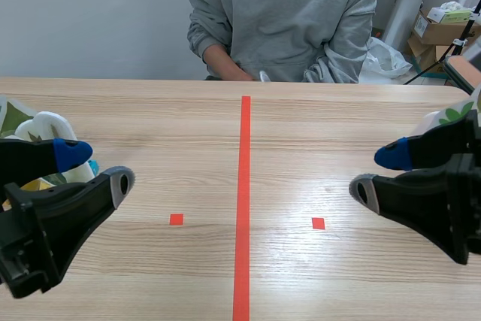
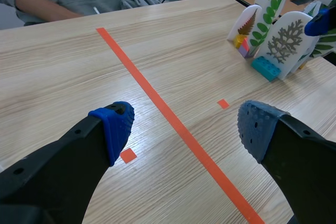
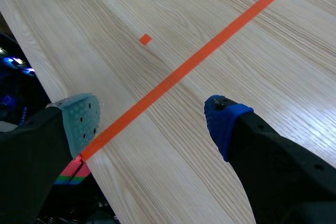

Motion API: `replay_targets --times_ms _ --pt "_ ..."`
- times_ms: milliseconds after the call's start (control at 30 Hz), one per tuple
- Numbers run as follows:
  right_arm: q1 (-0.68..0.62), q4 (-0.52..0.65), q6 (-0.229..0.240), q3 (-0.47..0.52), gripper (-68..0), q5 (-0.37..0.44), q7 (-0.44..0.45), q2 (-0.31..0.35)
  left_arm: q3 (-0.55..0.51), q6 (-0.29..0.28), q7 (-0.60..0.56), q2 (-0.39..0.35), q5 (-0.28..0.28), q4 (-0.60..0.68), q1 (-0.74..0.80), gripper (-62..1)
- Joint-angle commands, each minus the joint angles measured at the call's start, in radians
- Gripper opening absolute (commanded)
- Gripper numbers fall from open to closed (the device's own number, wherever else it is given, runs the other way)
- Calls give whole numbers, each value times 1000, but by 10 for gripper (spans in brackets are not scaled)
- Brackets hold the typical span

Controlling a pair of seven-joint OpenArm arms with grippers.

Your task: Do the leaf sorting experiment

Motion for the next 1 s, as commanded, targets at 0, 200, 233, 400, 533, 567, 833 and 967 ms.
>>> replay_targets --times_ms 0,200,233,400,533,567,833,967 --pt "-12 1 8 5 -260 8 9 6 -3 -2 -13 2 -32 14 10 -172" --pt "-20 1 8 5 -260 -3 11 -29 -3 -2 -13 2 -64 14 10 -172" --pt "-18 1 8 5 -260 -5 12 -31 -3 -2 -13 2 -64 14 10 -172" --pt "-18 1 8 5 -260 -5 12 -30 -3 -2 -12 2 -64 14 10 -172" --pt "-18 1 8 5 -265 -5 12 -30 -3 -2 -12 2 -64 14 10 -172" --pt "-18 1 8 5 -265 -5 12 -30 -3 -2 -12 2 -64 14 10 -172" --pt "-18 1 8 5 -265 -5 13 -30 -3 -2 -12 2 -64 14 10 -172" --pt "-18 1 8 5 -265 -5 18 -30 -3 -2 -12 2 -64 14 10 -172"
